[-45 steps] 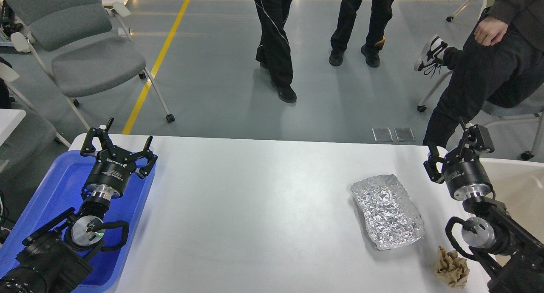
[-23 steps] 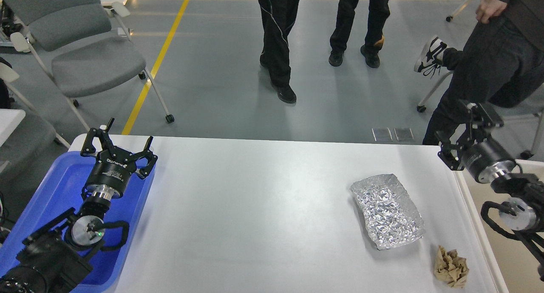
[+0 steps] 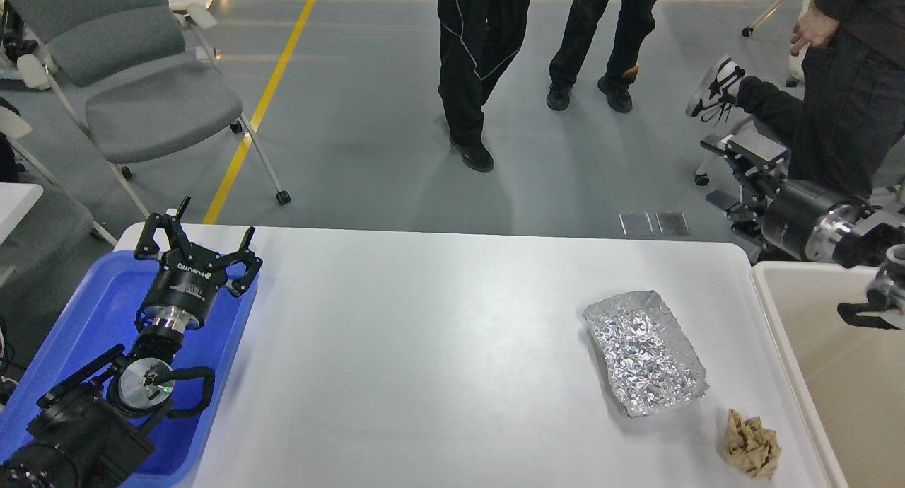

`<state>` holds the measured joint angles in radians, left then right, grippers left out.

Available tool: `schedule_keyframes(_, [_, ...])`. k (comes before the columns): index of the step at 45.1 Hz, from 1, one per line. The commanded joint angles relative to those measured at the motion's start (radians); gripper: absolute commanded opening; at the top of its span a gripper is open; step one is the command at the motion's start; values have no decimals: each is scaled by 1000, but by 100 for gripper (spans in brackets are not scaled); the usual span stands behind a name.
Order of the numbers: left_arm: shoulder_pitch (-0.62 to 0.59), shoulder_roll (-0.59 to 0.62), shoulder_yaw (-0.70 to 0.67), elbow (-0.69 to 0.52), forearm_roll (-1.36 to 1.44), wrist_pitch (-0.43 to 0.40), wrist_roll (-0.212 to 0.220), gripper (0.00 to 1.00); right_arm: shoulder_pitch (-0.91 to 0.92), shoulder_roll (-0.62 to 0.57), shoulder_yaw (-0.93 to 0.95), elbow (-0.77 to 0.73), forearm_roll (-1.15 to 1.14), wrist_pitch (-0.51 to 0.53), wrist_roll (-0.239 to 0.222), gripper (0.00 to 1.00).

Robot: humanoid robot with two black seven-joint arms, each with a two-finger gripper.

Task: Tidy desktop
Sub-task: 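Raise the right gripper up and away from the table edge, then lower the right gripper toward the silver foil ball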

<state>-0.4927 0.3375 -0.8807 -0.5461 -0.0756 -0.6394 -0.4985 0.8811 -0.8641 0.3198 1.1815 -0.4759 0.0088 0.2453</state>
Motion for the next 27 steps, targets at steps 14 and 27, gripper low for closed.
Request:
schedule_keyframes(14, [0,0,0,0,0,0,0,100,246,36,-534,41,-616,-110,-3,100])
schedule_keyframes(27, [0,0,0,0,-1,0,0,100,240,148,-708,-60,-711,-148,-15,99])
